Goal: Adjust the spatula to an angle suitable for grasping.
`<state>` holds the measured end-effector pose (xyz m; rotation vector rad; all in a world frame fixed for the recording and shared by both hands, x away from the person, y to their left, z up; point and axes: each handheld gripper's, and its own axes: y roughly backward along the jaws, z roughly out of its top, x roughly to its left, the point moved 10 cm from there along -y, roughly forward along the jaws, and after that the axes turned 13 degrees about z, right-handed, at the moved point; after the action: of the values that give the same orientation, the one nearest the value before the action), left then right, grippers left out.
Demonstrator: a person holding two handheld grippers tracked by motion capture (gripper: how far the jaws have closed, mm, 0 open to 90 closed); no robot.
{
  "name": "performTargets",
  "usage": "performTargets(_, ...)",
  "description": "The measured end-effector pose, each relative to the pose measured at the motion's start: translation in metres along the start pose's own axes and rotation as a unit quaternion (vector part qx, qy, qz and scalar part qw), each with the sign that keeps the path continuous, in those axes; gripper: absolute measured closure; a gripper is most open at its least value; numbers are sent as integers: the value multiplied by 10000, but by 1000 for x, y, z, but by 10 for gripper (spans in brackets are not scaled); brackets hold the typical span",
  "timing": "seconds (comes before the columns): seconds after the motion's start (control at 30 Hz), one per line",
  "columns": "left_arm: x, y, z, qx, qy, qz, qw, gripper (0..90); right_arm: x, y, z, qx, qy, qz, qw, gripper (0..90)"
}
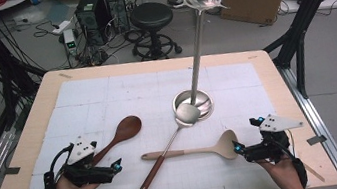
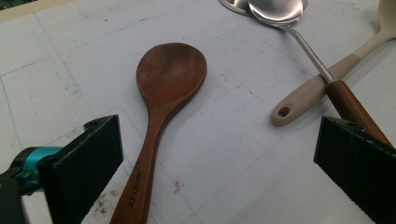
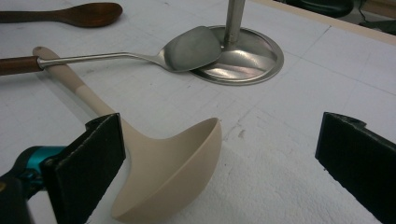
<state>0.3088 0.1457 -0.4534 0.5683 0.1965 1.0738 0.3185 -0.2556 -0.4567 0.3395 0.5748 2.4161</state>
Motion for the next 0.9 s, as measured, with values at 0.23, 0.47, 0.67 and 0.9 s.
performTargets(0.23, -9, -1, 3, -53, -71, -99, 9999, 19, 1, 1, 2, -24, 24, -27, 10000, 3)
performTargets(0.47, -21, -4, 6, -60, -97, -225, 9997, 20, 2, 0, 2, -4, 52, -12, 10000, 3)
performTargets(0.67, -33, -6, 8, -58, -167, -362, 9992, 20, 2, 0, 3, -13, 72, -26, 10000, 3)
performTargets(0.9, -46, -8, 9, -21, -222, -505, 9985, 19, 2, 0, 3, -13, 63, -41, 10000, 3)
